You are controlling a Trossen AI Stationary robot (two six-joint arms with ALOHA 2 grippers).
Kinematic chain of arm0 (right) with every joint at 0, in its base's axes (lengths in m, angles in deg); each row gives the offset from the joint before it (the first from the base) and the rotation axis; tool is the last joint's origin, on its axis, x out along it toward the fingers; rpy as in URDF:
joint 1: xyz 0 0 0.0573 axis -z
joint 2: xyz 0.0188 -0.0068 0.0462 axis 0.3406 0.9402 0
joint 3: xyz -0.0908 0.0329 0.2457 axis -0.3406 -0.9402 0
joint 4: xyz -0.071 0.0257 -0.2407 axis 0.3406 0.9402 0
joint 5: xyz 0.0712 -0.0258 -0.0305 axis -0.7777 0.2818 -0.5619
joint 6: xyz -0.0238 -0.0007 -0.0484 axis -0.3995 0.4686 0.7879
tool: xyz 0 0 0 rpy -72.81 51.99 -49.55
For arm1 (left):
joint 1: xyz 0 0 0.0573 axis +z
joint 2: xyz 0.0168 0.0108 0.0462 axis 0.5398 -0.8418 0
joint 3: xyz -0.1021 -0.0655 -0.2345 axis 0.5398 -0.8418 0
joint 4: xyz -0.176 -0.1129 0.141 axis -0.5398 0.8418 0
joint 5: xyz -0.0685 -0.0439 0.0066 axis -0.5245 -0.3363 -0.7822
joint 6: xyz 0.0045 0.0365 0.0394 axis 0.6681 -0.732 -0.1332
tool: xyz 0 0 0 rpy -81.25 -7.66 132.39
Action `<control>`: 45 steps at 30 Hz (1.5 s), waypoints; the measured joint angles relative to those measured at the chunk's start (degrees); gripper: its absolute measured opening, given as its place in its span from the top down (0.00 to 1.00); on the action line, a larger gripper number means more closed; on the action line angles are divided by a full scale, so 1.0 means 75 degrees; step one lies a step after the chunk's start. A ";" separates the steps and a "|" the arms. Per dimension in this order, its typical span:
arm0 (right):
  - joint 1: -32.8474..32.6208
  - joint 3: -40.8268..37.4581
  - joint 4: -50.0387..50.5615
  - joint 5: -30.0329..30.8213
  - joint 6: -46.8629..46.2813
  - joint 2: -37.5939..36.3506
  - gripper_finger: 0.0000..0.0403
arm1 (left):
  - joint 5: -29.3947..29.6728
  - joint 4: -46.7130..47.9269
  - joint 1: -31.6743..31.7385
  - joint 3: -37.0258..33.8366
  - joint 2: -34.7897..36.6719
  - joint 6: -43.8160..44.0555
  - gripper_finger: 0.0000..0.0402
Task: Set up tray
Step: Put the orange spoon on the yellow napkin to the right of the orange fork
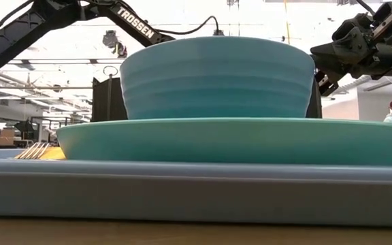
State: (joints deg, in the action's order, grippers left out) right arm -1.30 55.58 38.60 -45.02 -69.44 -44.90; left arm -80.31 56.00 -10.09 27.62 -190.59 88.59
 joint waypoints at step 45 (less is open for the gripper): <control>-0.0003 0.0003 0.0033 -0.0005 0.0006 0.0000 0.83 | 0.0146 0.0237 -0.0244 -0.0014 -0.0097 0.0126 0.76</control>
State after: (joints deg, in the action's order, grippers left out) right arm -1.33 55.60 38.84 -45.06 -69.40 -44.90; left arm -79.21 57.78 -11.91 27.51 -191.31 89.53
